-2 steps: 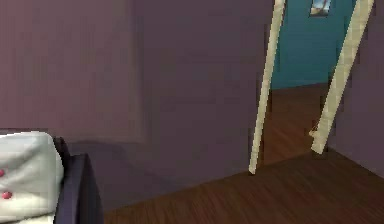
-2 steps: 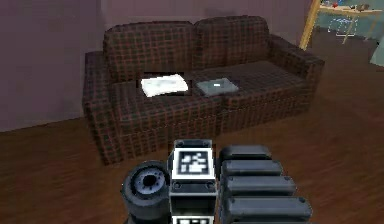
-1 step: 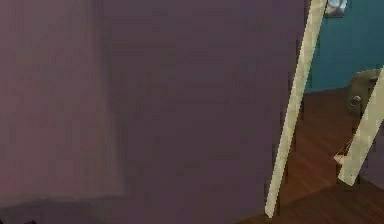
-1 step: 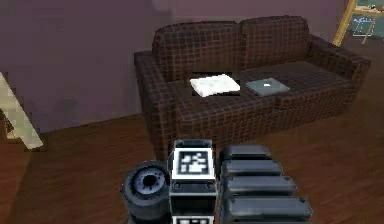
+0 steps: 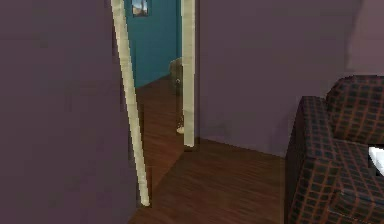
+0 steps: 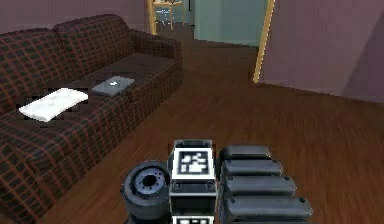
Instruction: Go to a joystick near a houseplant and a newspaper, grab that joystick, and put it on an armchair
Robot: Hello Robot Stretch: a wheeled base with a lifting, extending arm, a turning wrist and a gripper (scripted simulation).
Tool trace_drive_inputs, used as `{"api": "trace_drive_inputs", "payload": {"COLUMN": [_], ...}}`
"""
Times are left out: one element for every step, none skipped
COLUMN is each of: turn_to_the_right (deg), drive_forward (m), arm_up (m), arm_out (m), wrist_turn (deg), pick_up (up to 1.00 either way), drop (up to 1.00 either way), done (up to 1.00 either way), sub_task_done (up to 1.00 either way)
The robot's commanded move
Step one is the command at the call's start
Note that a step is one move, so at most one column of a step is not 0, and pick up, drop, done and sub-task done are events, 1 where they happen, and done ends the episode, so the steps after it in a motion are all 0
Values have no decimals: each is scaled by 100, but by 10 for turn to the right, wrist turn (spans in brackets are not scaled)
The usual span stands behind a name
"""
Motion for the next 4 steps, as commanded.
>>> {"api": "trace_drive_inputs", "payload": {"turn_to_the_right": [150, -450, -150, 450], "drive_forward": [0, 0, 0, 0], "arm_up": [0, 0, 0, 0], "arm_out": [0, 0, 0, 0], "wrist_turn": [0, 0, 0, 0], "pick_up": [0, 0, 0, 0], "drop": [0, 0, 0, 0], "done": [0, 0, 0, 0], "sub_task_done": [0, 0, 0, 0]}}
